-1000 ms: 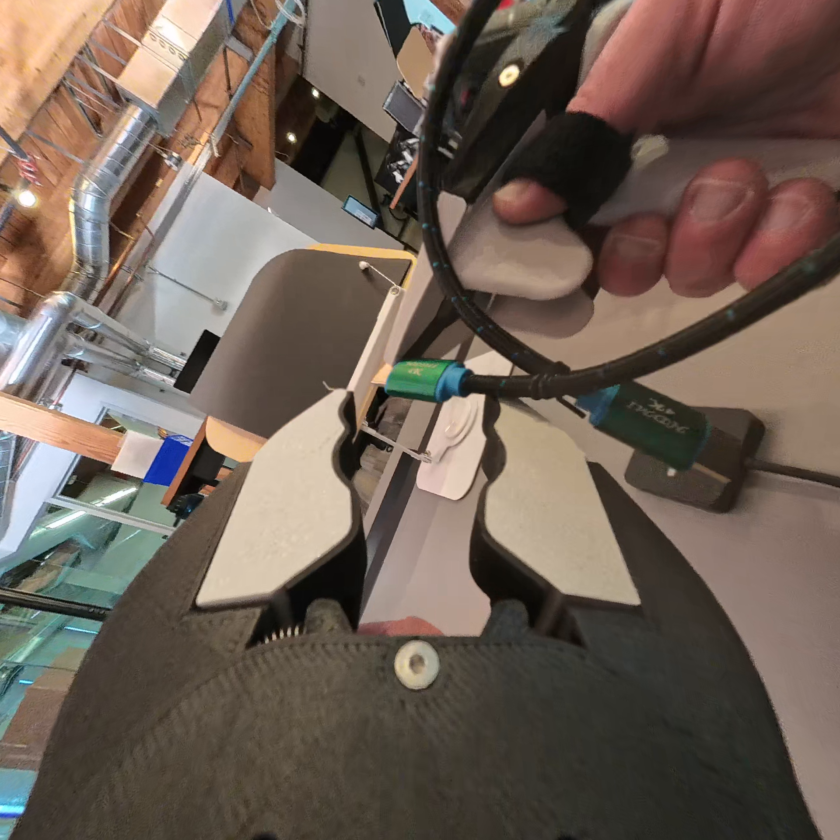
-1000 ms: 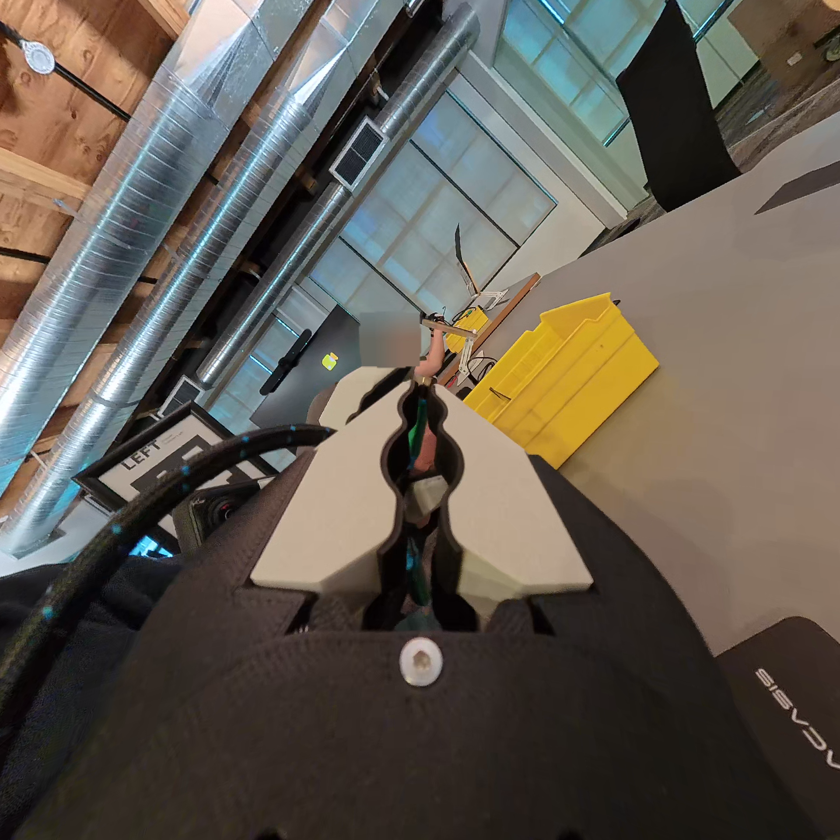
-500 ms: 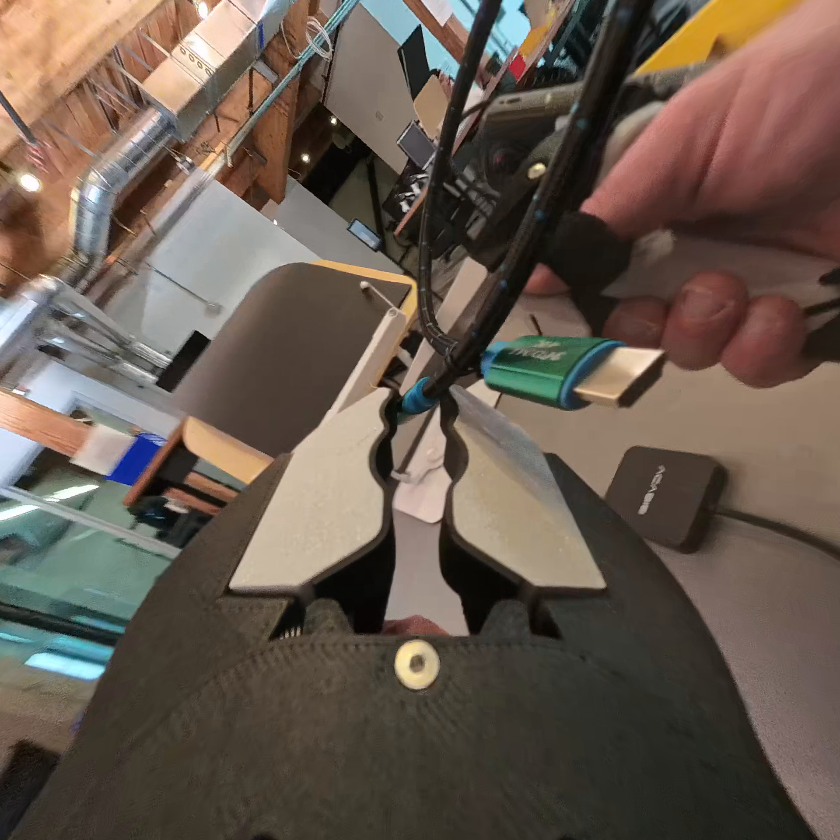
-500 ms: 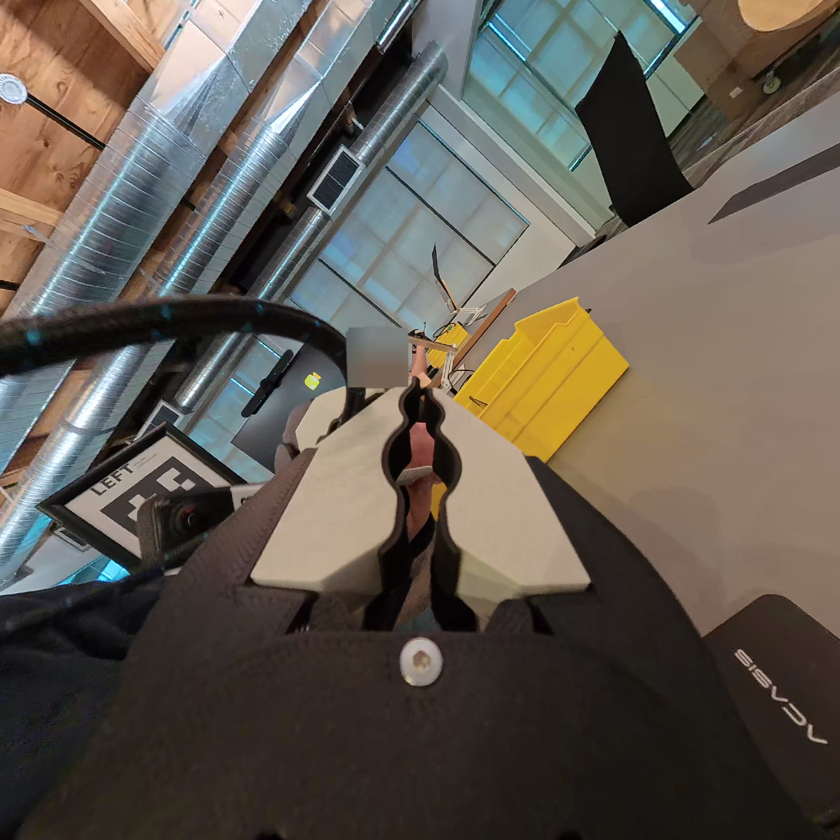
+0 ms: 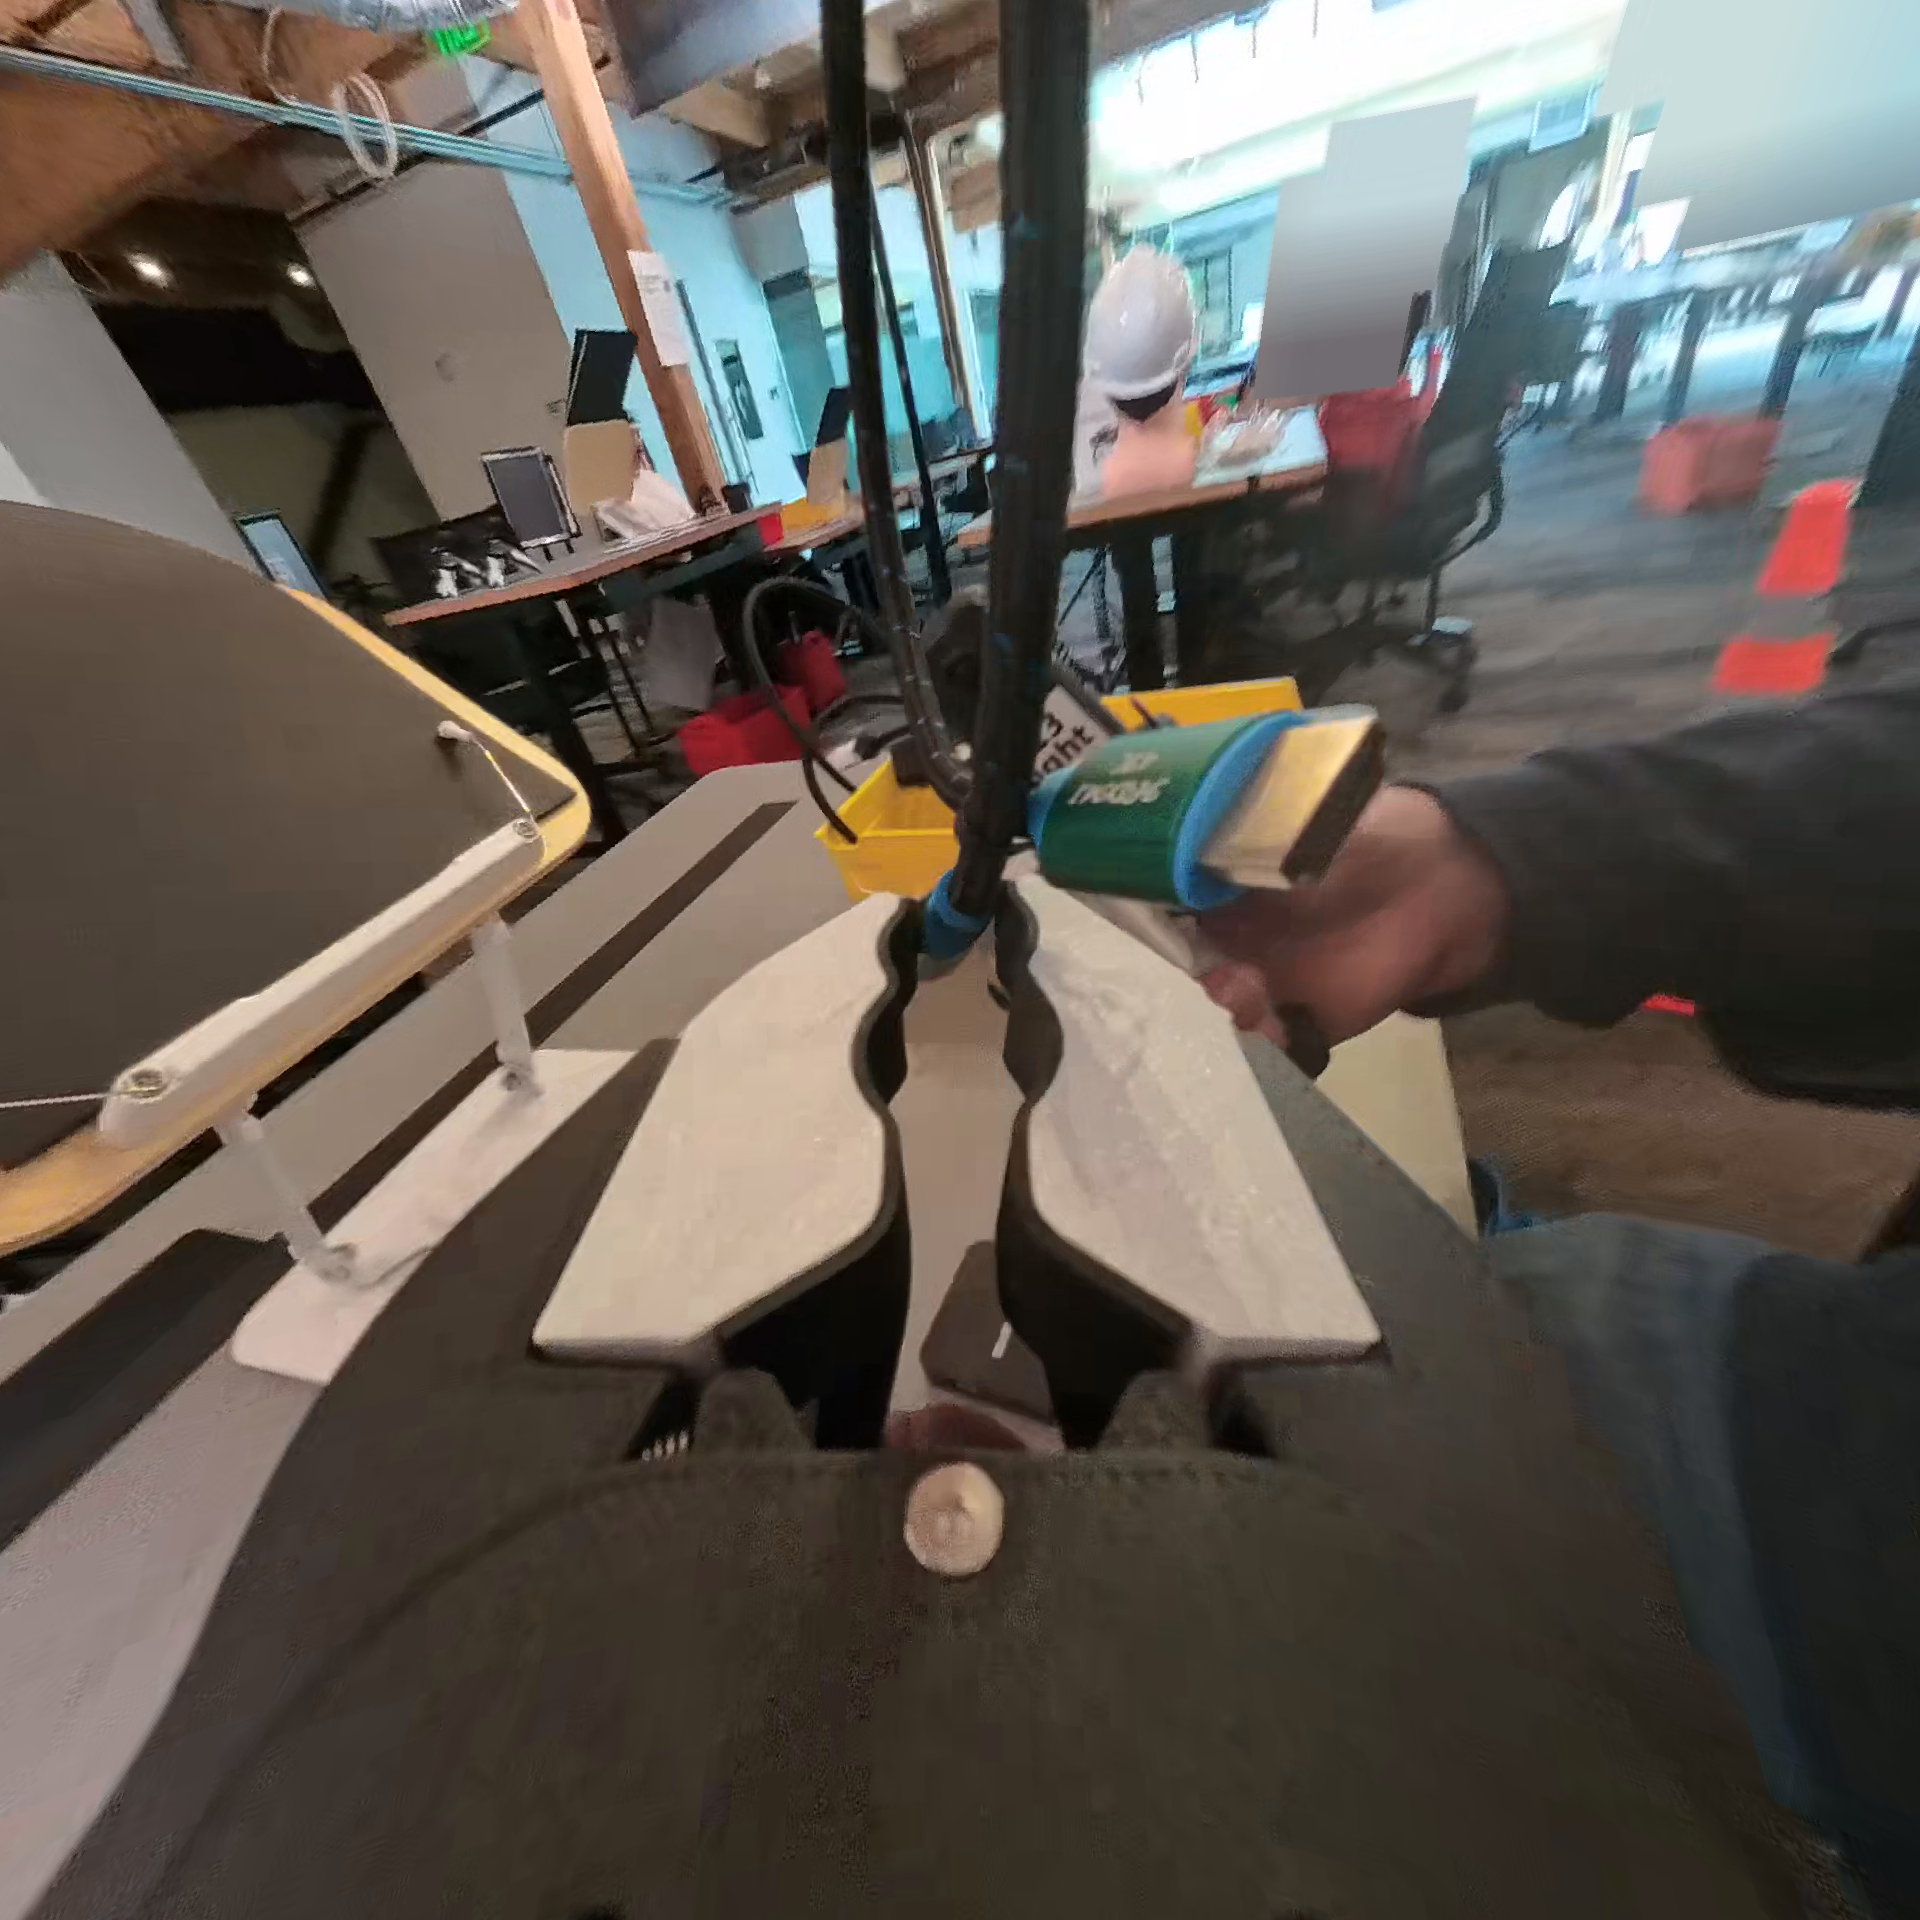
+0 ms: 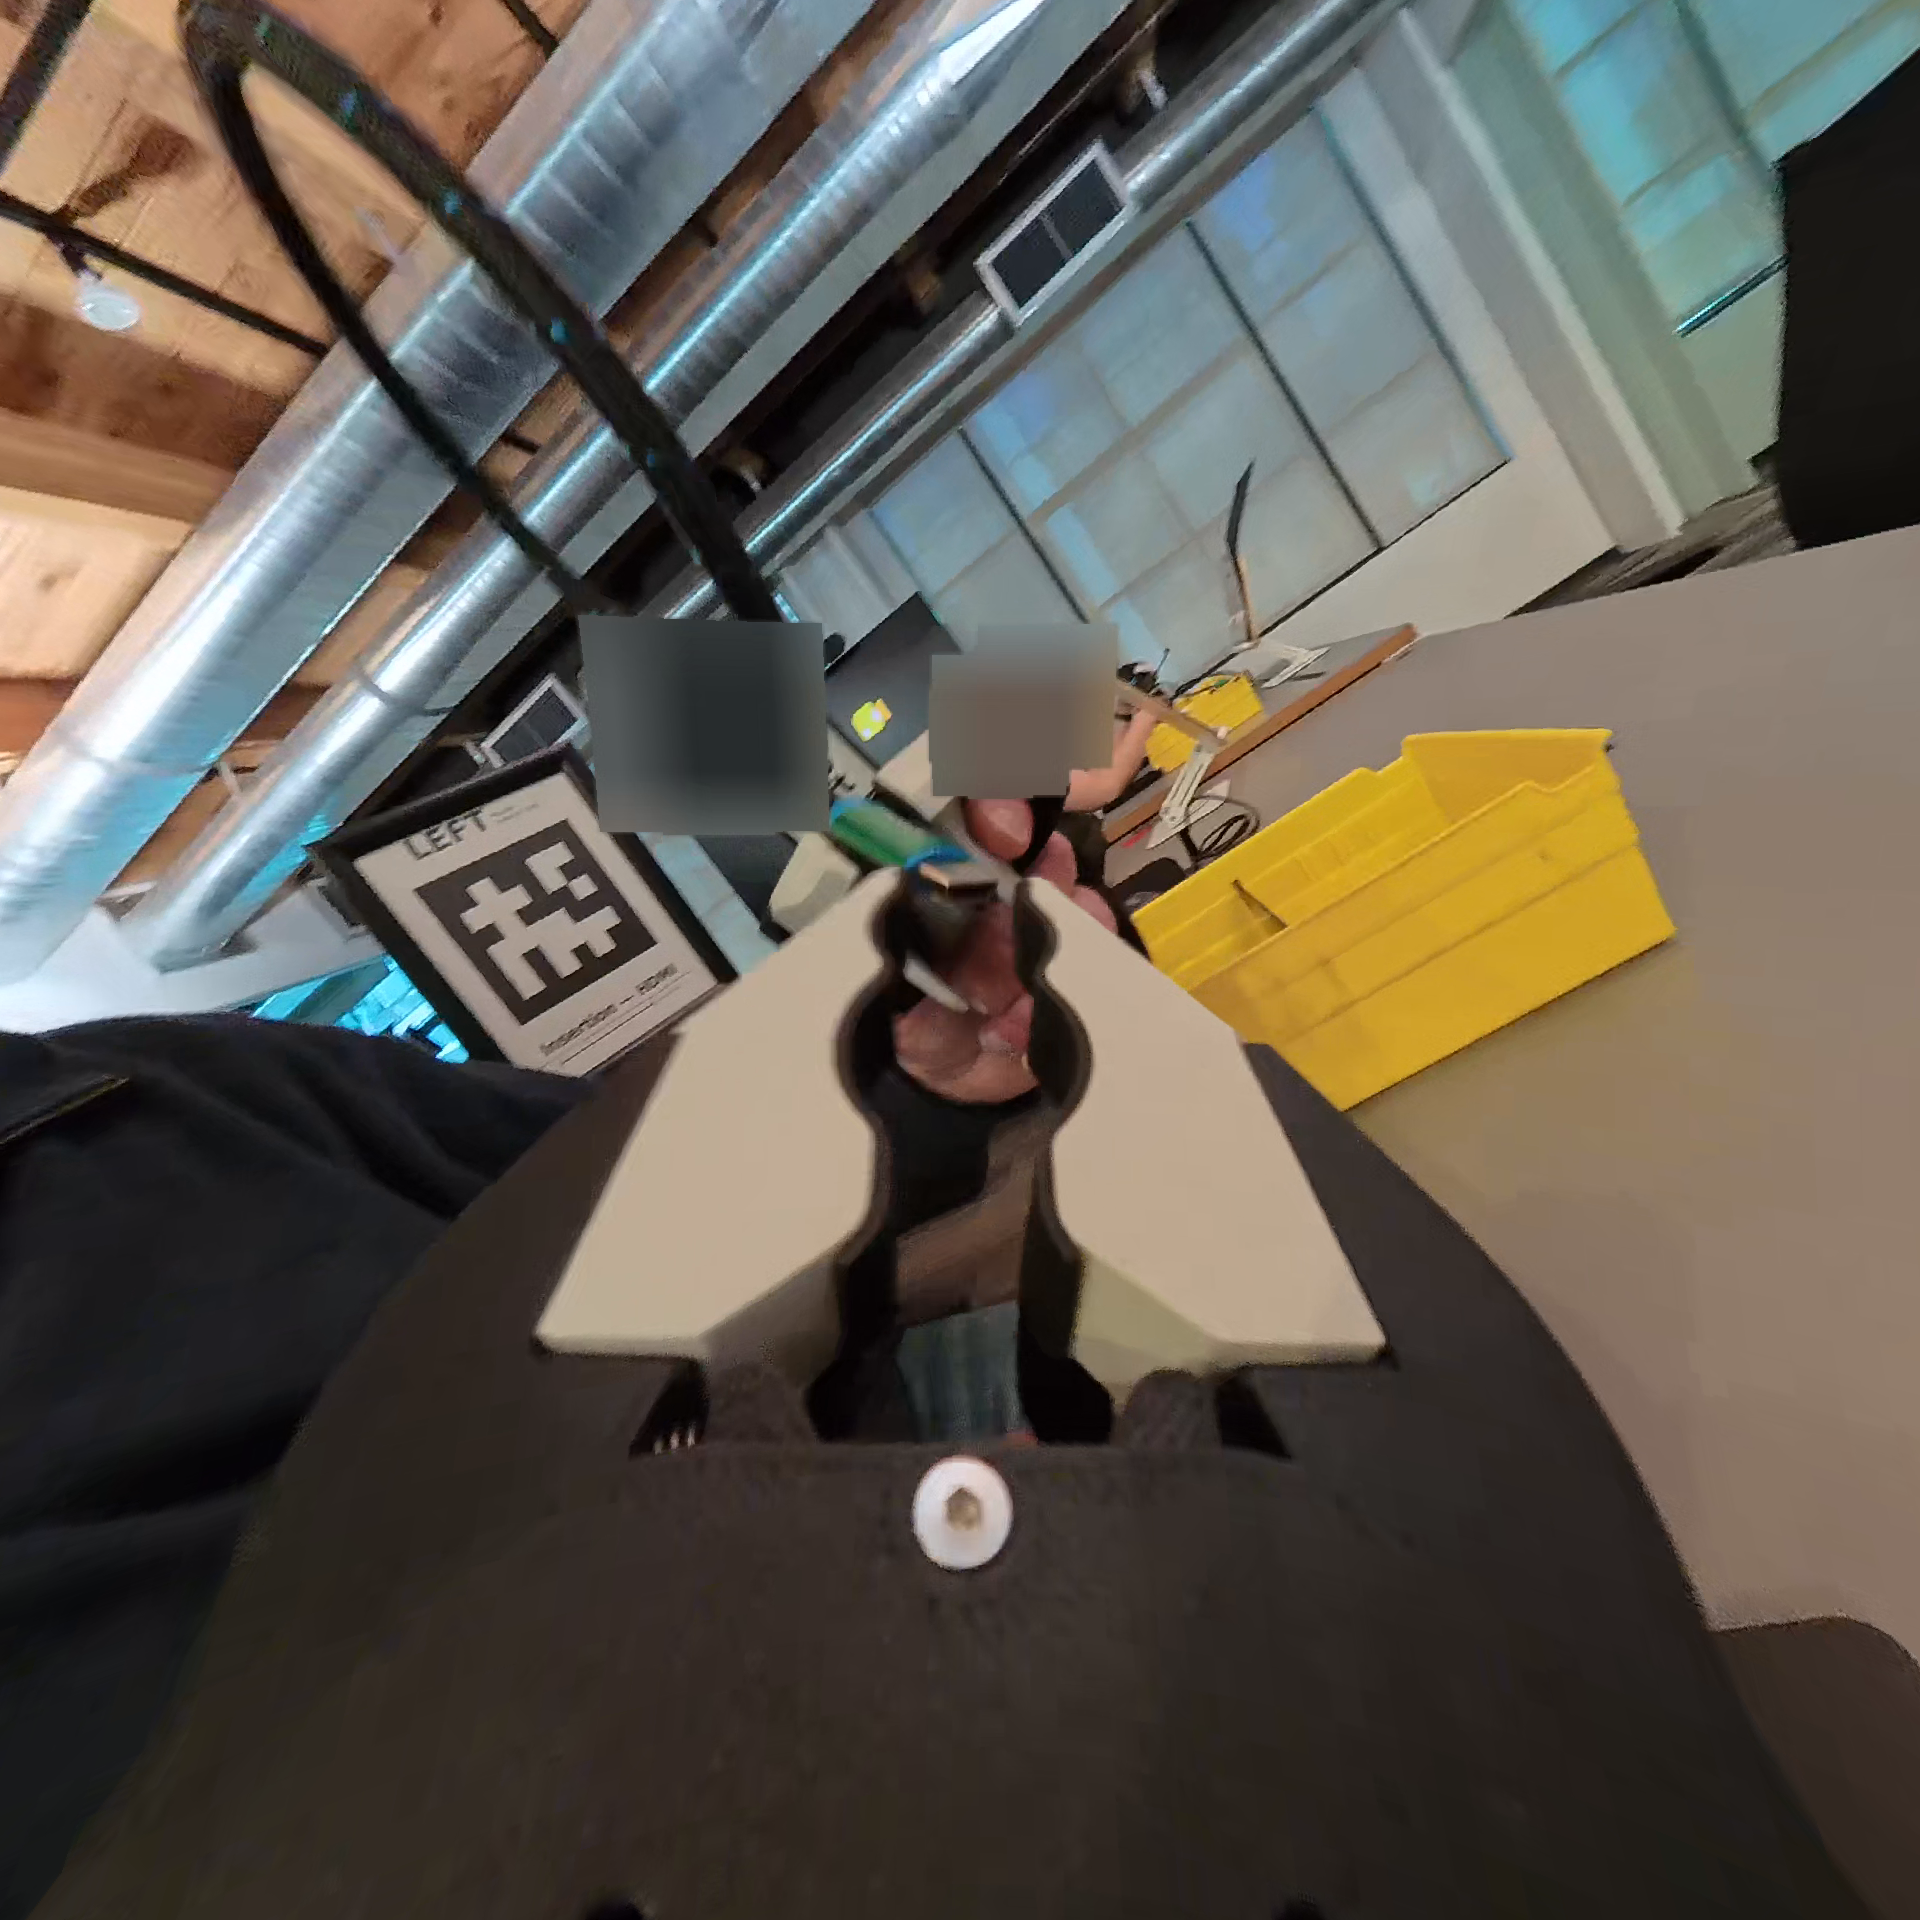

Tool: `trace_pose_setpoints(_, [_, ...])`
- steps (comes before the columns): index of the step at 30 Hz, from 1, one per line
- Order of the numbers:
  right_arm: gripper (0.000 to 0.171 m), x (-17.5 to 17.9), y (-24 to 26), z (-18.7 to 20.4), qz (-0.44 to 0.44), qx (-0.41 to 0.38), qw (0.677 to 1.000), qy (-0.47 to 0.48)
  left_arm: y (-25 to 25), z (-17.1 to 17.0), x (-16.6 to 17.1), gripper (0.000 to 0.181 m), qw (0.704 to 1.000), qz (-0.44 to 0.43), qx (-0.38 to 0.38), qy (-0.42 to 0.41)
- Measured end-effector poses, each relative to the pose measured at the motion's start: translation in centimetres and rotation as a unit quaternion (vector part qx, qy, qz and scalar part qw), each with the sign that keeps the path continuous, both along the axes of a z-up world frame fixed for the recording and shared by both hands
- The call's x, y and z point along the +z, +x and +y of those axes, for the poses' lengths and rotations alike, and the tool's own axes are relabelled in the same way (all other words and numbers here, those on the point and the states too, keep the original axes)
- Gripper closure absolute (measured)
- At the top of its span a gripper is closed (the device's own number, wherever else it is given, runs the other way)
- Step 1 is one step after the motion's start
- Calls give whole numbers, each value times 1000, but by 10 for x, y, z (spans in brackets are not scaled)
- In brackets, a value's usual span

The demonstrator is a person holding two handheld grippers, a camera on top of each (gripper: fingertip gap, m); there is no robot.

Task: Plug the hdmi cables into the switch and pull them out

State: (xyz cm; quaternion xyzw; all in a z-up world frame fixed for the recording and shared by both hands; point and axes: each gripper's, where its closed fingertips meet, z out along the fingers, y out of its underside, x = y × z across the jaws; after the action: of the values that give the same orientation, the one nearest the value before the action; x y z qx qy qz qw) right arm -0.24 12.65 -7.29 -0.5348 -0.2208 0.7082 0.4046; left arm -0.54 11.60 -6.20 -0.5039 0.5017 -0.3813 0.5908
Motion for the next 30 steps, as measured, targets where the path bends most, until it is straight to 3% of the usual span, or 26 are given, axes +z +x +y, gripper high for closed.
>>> trace_pose_setpoints(2, [140, 5, -3, -10, 20, 34, 999, 3, -2, -1, 5, 167, 999, -18, -15, -23])
trace_pose_setpoints(5, [140, 14, -6, -18, 49, 58, 997, 6, 1, -11, 9, 168, 997, -36, -52, -48])
trace_pose_setpoints(9, [154, 25, -9, -27, 83, 87, 993, 4, 6, -19, 10, 169, 993, -47, -80, -69])
trace_pose_setpoints(14, [156, 22, -10, -28, 63, 78, 995, 12, 5, -20, 5, 170, 992, -36, -91, -76])
trace_pose_setpoints(22, [161, 15, -8, -21, -24, -1, 994, 104, 5, -14, 1, 167, 984, -49, -98, -141])
trace_pose_setpoints(26, [162, 14, -5, -21, -83, -45, 979, 178, 7, -13, 1, 156, 974, -61, -110, -191])
trace_pose_setpoints(30, [162, 9, -6, -22, -147, -78, 956, 241, 8, -12, 8, 157, 959, -88, -125, -240])
